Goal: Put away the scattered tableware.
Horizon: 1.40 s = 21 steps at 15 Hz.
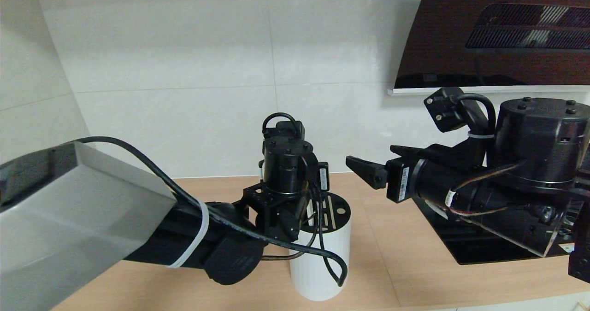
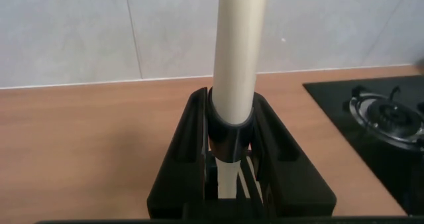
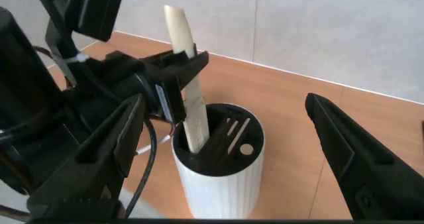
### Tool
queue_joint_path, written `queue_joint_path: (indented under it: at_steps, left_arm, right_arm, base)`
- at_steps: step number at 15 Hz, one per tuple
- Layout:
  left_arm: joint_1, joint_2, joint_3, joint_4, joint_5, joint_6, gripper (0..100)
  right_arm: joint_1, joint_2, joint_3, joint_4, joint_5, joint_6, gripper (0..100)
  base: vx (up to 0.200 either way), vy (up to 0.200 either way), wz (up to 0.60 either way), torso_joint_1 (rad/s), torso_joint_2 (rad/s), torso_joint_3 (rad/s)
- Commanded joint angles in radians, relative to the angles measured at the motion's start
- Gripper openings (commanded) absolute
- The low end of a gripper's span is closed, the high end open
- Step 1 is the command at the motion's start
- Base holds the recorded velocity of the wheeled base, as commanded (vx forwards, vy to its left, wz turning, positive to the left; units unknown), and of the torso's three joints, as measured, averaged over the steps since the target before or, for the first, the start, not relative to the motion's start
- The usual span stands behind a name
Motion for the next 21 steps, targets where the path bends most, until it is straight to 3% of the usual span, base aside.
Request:
queue_joint_path:
  at_steps: [1, 5, 13, 14, 21]
  left_arm:
    - [-0.007, 0.028, 0.001, -0.001, 0.000, -0.002, 0]
    - [-0.015, 0.054, 0.027, -0.002, -0.002, -0.019, 0]
    - [-0.025, 0.075, 0.085, -0.051, -0.006, -0.021, 0]
    - [-0.025, 0.077, 0.084, -0.053, -0.006, -0.021, 100]
    - [-0.027, 0.074, 0.084, -0.071, -0.005, -0.021, 100]
  right_arm:
    - [-0.013, 0.008, -0.004, 0.000, 0.000, 0.000, 100]
    - [-0.016, 0.014, -0.005, -0.001, 0.000, 0.000, 100]
    - [-0.037, 0.026, -0.016, -0.001, -0.001, 0.001, 100]
    - [-0.036, 0.026, -0.016, -0.001, -0.001, 0.001, 100]
    - [-0.037, 0.026, -0.014, -0.001, -0.001, 0.001, 100]
  base:
    - [0.000, 0.000, 0.00, 0.000, 0.00, 0.000]
    - [0.000, 0.000, 0.00, 0.000, 0.00, 0.000]
    - [0.000, 0.000, 0.00, 0.000, 0.00, 0.000]
    - [0.000, 0.000, 0.00, 0.000, 0.00, 0.000]
    - [0.000, 0.000, 0.00, 0.000, 0.00, 0.000]
